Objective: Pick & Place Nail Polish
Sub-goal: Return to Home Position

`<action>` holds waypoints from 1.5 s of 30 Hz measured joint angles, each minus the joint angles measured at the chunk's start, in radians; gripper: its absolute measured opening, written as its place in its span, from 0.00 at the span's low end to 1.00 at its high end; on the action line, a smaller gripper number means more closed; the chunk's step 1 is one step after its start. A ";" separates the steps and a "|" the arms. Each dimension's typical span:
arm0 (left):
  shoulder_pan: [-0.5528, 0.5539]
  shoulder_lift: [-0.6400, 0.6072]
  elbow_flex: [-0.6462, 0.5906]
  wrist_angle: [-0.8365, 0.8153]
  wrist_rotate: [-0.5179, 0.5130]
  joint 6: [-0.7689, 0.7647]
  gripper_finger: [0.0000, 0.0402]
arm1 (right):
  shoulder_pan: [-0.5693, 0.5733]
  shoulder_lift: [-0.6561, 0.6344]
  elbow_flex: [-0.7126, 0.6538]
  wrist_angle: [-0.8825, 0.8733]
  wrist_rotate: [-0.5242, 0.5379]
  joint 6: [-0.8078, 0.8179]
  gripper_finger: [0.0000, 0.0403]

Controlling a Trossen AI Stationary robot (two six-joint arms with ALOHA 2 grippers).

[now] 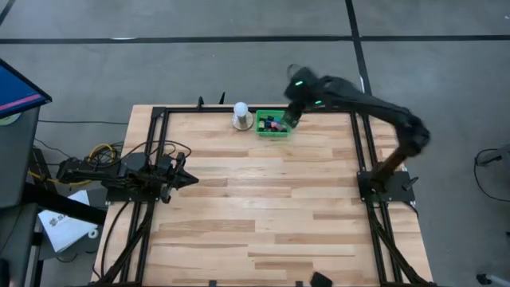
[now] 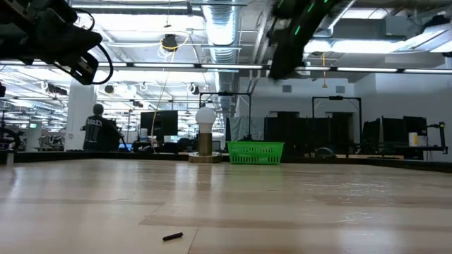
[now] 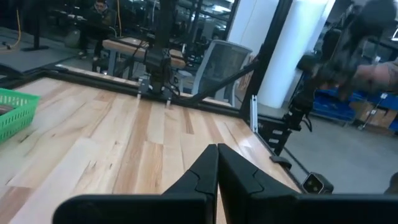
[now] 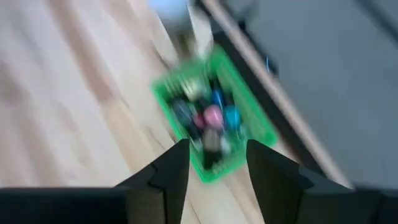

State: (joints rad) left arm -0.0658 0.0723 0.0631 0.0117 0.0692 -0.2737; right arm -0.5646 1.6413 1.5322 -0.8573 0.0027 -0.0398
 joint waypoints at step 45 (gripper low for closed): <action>0.000 0.001 0.000 0.067 -0.021 -0.022 0.00 | 0.118 -1.631 -1.445 0.787 -0.155 0.293 0.00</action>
State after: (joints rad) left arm -0.0662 0.0728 0.0631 0.0786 0.0486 -0.2962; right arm -0.4468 0.0103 0.0871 -0.0699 -0.1518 0.2533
